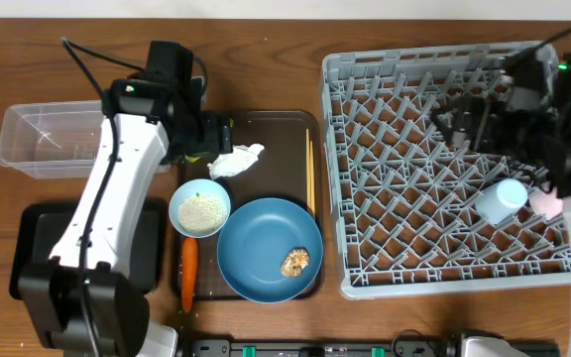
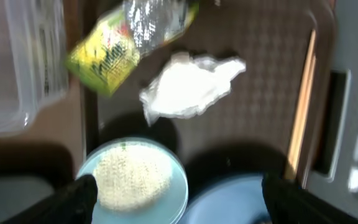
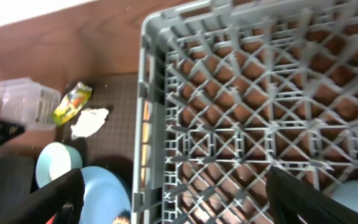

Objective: Sort waste into correct bins and load items into the dishwasher rack
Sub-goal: 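Grasp the yellow snack wrapper with the left gripper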

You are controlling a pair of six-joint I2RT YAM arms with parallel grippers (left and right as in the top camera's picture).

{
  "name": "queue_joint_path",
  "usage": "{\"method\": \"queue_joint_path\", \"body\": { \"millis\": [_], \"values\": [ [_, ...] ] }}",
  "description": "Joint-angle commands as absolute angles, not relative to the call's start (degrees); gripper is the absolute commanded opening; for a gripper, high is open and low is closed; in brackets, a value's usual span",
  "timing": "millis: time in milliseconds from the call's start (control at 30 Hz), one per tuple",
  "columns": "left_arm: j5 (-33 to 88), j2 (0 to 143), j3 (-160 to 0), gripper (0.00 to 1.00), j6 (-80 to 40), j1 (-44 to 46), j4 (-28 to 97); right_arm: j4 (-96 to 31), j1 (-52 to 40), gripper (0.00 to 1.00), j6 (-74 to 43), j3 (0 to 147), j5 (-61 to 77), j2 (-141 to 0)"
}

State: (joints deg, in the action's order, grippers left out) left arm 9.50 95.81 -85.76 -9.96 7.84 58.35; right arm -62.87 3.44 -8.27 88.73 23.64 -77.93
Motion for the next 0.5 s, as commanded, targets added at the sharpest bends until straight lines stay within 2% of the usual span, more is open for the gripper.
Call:
{"method": "queue_joint_path", "body": {
  "millis": [0,167,467],
  "values": [
    [6.76,98.85,-82.81,0.86,-7.53,8.45,52.40,-62.19,0.97,0.85,-7.90,89.03,24.05,-79.33],
    [6.79,105.16,-80.03,0.84,-7.11,8.45,40.93,-61.71,-0.71,0.86,-7.90,89.03,24.03,-79.68],
    [6.48,115.31,-80.05,0.72,-6.02,8.49,30.61,-62.39,-1.85,0.86,-8.10,89.03,24.08,-79.68]
  ]
}}
